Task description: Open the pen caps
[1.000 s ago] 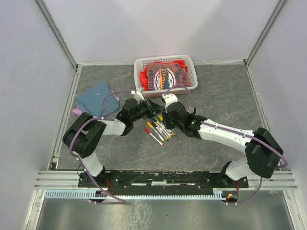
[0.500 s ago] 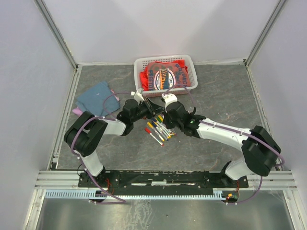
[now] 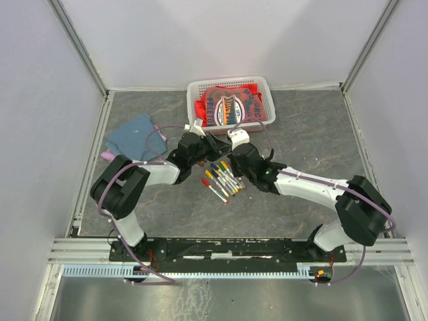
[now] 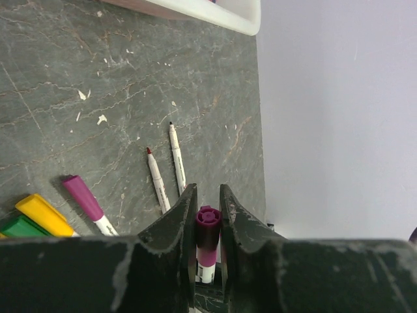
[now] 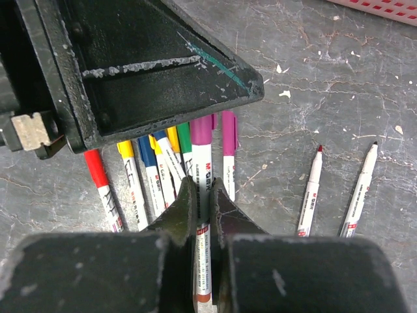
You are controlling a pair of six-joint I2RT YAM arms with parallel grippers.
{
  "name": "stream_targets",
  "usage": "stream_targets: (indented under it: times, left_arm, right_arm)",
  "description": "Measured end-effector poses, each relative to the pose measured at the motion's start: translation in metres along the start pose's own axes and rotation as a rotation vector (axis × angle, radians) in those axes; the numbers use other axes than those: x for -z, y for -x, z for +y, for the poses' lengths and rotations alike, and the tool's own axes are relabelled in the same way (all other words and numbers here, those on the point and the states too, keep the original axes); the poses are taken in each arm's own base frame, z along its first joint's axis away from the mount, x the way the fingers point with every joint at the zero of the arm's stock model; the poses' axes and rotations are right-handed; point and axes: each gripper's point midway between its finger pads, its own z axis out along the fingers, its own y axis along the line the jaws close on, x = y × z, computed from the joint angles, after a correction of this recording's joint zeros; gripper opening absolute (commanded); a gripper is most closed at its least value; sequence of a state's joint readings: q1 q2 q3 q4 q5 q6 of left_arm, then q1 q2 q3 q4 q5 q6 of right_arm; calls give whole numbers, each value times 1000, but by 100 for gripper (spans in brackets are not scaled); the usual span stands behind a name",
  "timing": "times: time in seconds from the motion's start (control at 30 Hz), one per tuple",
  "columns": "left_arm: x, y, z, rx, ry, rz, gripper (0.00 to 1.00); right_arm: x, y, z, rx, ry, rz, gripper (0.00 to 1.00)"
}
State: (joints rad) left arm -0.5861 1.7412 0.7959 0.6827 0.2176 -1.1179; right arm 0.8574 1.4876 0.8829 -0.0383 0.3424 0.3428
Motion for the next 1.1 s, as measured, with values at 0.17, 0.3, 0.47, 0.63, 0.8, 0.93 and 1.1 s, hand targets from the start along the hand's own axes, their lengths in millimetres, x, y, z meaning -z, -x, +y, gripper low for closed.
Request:
stream_targets:
  times: [0.17,0.3,0.47,0.63,0.8,0.93,1.1]
  left_arm:
    - [-3,-2,-5,8,-43,6,3]
    - [1,-2,-15,18,-155,17,3]
    - [10,33,-18,21,-249,-83,3]
    - [18,65,-6,24,-238,-189,3]
    - [17,57,19,30,-101,-172,3]
    - [25,54,40,-16,61,-172,3]
    - [39,49,66,-55,192,-176,3]
  right_arm:
    - [4,0,-2,-21,20,-24,1]
    - [12,7,-3,-110,117,-64,1]
    - [23,-6,-4,-174,208,-32,1]
    - [23,-29,-7,-199,221,41,1]
    - [24,-36,-21,-190,145,65,1]
    - [23,-42,-40,-170,36,97,1]
    - [11,-50,-54,-151,-61,136,1]
